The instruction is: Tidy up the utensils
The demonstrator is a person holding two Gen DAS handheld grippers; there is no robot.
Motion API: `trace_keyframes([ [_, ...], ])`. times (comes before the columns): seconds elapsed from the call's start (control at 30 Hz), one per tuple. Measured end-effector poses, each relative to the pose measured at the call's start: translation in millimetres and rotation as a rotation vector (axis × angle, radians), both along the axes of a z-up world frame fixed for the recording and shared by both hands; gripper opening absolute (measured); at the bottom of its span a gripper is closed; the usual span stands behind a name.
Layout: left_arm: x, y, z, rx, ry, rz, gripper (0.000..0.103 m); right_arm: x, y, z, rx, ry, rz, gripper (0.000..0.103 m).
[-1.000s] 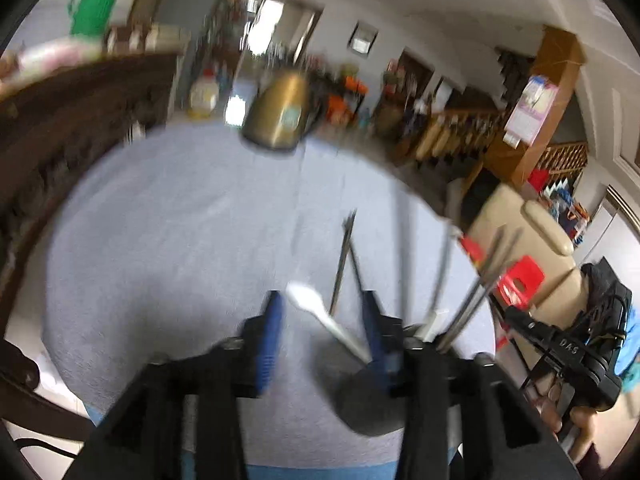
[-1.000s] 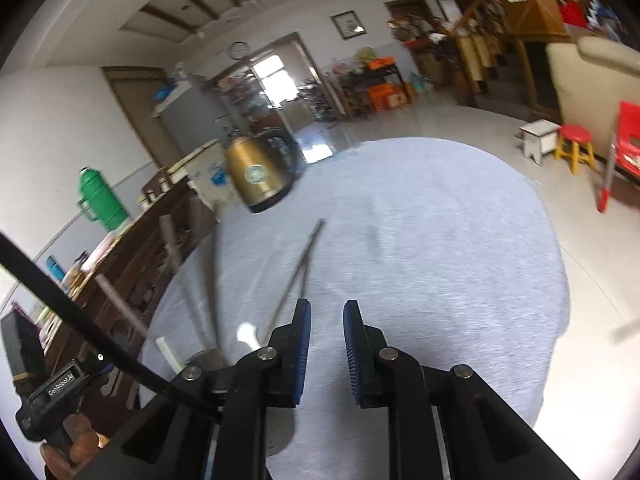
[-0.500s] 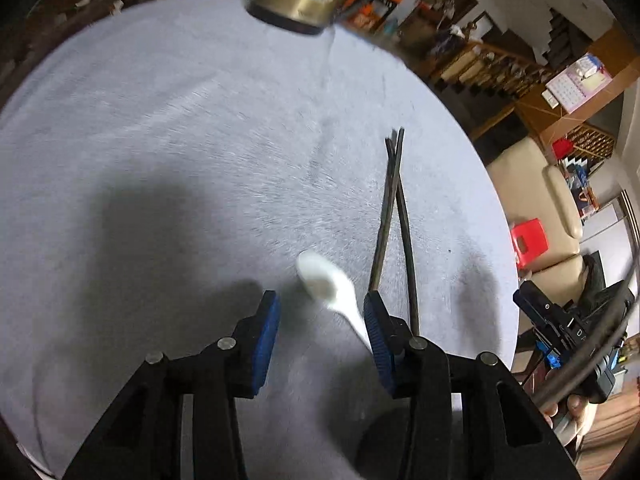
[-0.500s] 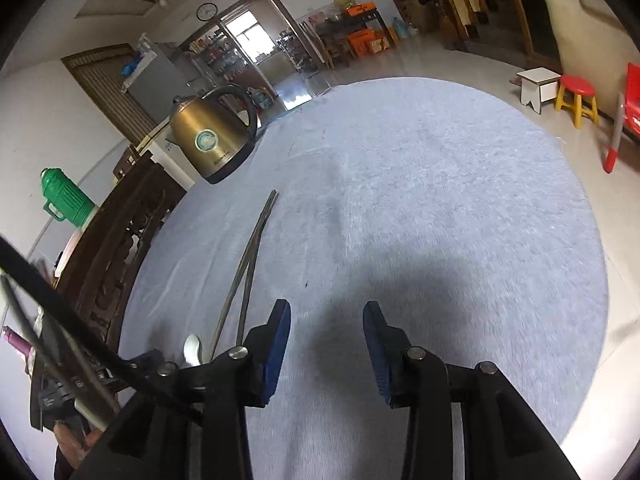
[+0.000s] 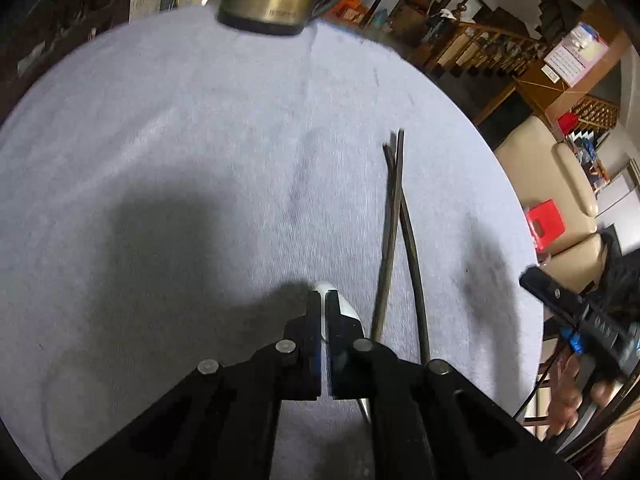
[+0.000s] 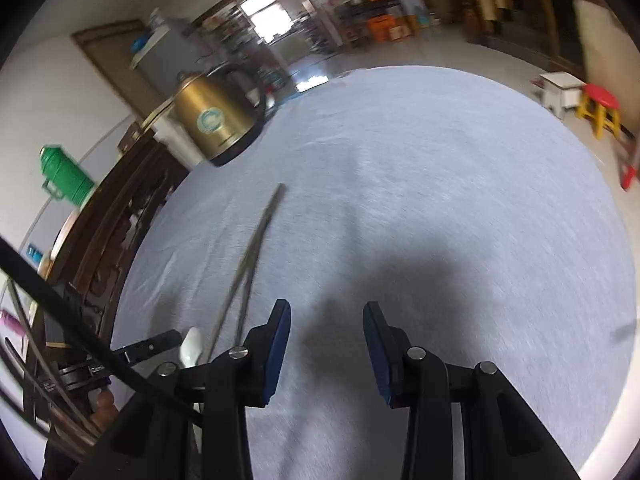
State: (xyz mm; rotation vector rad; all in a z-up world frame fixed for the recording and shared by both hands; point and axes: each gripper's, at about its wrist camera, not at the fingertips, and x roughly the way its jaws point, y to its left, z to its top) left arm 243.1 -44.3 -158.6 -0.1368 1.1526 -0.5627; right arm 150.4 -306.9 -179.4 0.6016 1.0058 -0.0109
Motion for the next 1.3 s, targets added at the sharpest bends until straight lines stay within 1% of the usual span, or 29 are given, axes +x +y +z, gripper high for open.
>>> trace_keyframes([
  [0.07, 4, 5, 5, -0.023, -0.019, 0.004, 0.0, 22, 2, -1, 0.022, 0.008, 0.041, 0.04],
  [0.13, 9, 12, 11, -0.038, -0.043, 0.02, 0.0, 54, 8, -8, 0.061, 0.038, 0.102, 0.04],
  [0.2, 13, 17, 15, -0.052, -0.05, 0.027, 0.0, 79, 15, -13, 0.079, 0.055, 0.127, 0.04],
  [0.23, 16, 19, 16, -0.052, -0.048, 0.029, 0.0, 85, 18, -14, 0.089, 0.058, 0.136, 0.04],
  [0.3, 17, 21, 14, -0.046, -0.022, 0.019, 0.0, 107, 27, -17, 0.1, 0.072, 0.156, 0.04],
  [0.37, 18, 18, 8, -0.039, 0.026, 0.003, 0.001, 130, 39, -18, 0.076, 0.099, 0.19, 0.04],
  [0.4, 19, 16, 4, -0.034, 0.051, -0.005, 0.003, 139, 45, -20, 0.067, 0.119, 0.21, 0.04],
  [0.47, 18, 9, -1, -0.036, 0.077, -0.033, 0.015, 154, 56, -25, 0.039, 0.162, 0.24, 0.04],
  [0.5, 17, 6, -2, -0.034, 0.081, -0.043, 0.029, 160, 61, -27, 0.025, 0.178, 0.256, 0.04],
  [0.53, 16, 2, -4, -0.03, 0.088, -0.054, 0.04, 165, 67, -30, 0.004, 0.201, 0.271, 0.04],
  [0.57, 15, 0, -6, -0.028, 0.091, -0.061, 0.041, 171, 74, -34, -0.032, 0.237, 0.282, 0.04],
  [0.67, 13, -13, -10, -0.007, 0.091, -0.078, 0.041, 178, 83, -47, -0.084, 0.299, 0.291, 0.037],
  [0.7, 12, -18, -9, 0.014, 0.065, -0.083, 0.04, 178, 86, -46, -0.122, 0.291, 0.285, 0.026],
  [0.73, 10, -23, -7, 0.042, 0.041, -0.093, 0.038, 178, 87, -47, -0.133, 0.294, 0.285, 0.017],
  [0.77, 11, -27, -8, 0.053, 0.028, -0.097, 0.032, 177, 86, -47, -0.111, 0.29, 0.28, 0.014],
  [0.8, 12, -31, -9, 0.069, 0.023, -0.102, 0.015, 176, 84, -47, -0.101, 0.286, 0.268, 0.011],
  [0.83, 13, -30, -10, 0.067, 0.012, -0.1, 0.01, 172, 81, -46, -0.111, 0.273, 0.256, 0.01],
  [0.87, 13, -30, -10, 0.067, 0.006, -0.096, 0.003, 169, 79, -44, -0.109, 0.257, 0.246, 0.009],
  [0.93, 14, -27, -8, 0.078, -0.015, -0.083, 0.002, 160, 67, -39, -0.047, 0.205, 0.232, 0.008],
  [1.03, 15, -17, 1, 0.043, -0.06, -0.057, 0.001, 144, 46, -28, 0.008, 0.129, 0.212, 0.008],
  [1.1, 17, -6, 11, 0.029, -0.079, -0.034, 0.001, 134, 31, -22, 0.032, 0.101, 0.201, 0.008],
  [1.2, 22, 4, 24, 0.015, -0.101, -0.012, 0.001, 125, 12, -15, 0.074, 0.09, 0.181, 0.008],
  [1.27, 22, 12, 29, 0.017, -0.113, -0.005, 0.001, 119, 1, -12, 0.072, 0.104, 0.159, 0.008],
  [1.3, 26, 12, 30, 0.015, -0.113, -0.005, 0.001, 116, -6, -11, 0.056, 0.125, 0.15, 0.008],
])
